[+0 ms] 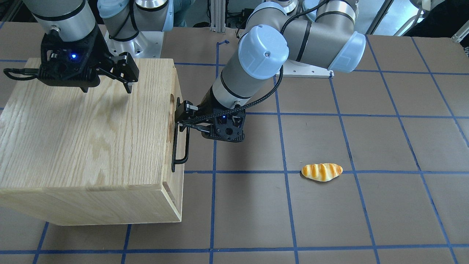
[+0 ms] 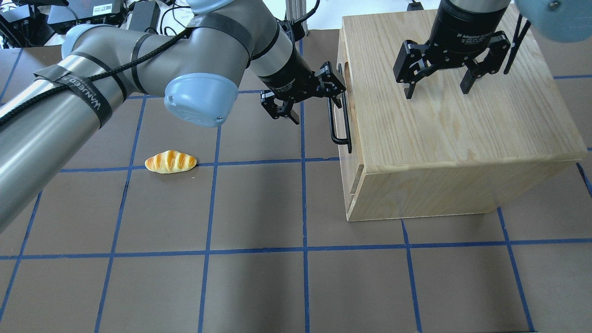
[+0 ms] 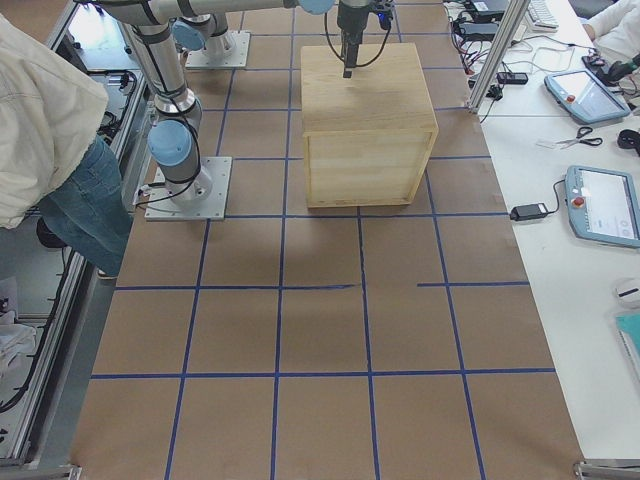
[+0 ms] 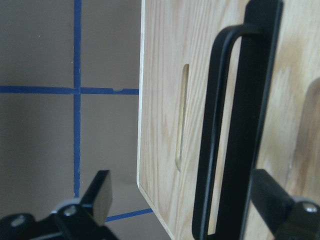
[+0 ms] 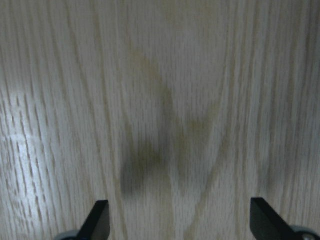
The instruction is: Open upper drawer
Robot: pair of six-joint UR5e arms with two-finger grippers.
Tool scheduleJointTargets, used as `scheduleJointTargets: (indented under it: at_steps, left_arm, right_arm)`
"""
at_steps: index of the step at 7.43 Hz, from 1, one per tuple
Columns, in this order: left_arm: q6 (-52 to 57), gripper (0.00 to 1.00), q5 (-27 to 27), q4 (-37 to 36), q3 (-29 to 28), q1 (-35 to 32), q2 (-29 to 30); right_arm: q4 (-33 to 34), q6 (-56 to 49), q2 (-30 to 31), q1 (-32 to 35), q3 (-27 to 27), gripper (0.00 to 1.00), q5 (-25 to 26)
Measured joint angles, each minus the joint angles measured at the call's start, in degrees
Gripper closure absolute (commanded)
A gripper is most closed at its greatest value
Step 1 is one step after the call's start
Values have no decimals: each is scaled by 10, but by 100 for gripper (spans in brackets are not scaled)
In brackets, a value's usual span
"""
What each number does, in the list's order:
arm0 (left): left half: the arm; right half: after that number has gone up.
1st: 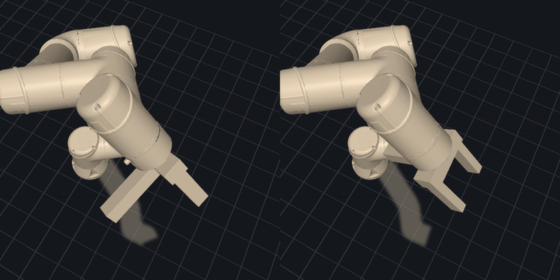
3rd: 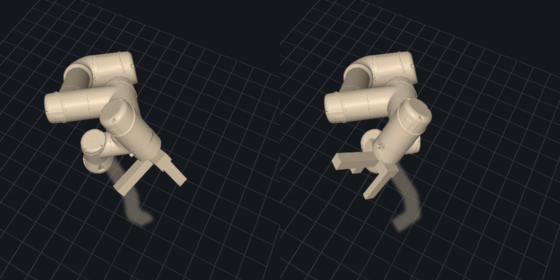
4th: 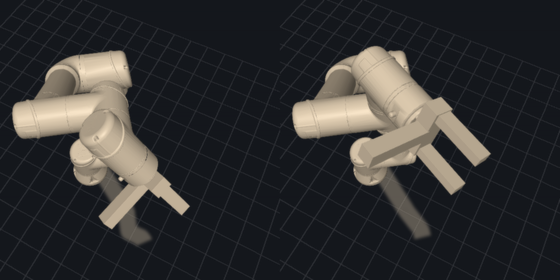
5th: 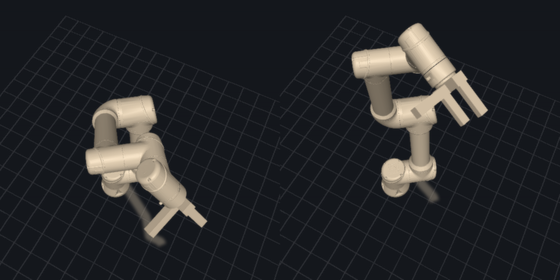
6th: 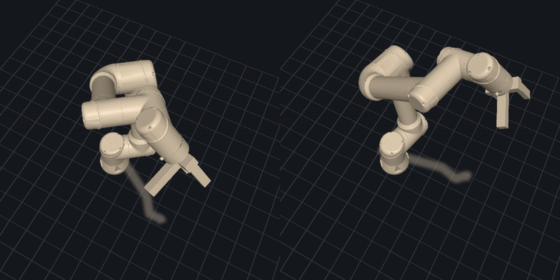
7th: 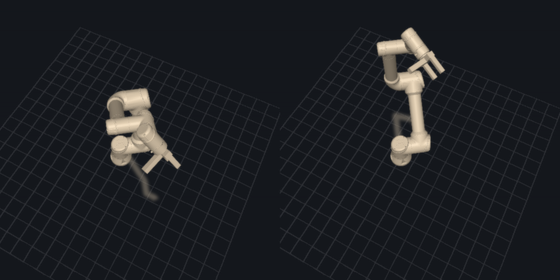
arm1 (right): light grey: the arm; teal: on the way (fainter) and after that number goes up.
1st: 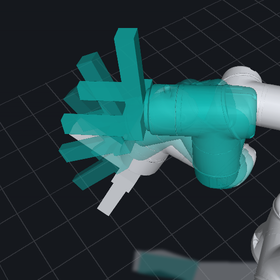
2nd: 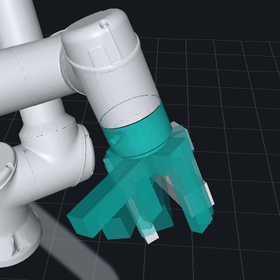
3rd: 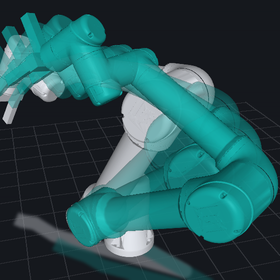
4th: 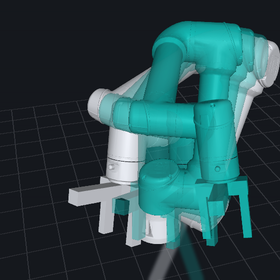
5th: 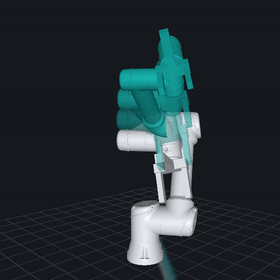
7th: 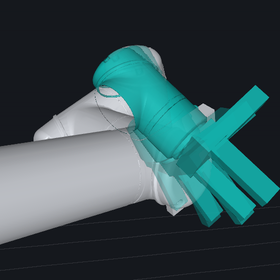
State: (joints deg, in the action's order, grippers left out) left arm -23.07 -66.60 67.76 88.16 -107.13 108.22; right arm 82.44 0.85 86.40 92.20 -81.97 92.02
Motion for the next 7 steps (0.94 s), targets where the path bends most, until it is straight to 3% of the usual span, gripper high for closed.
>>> scheduleJointTargets:
  at_steps: [3,7]
  left_arm:
    - [22,0,-38,2,7,8,-5]
    - [81,0,-70,25,33,103,-40]
  right_arm:
    - [0,0,0,0,1,0,0]
    - [0,0,0,0,0,0,0]
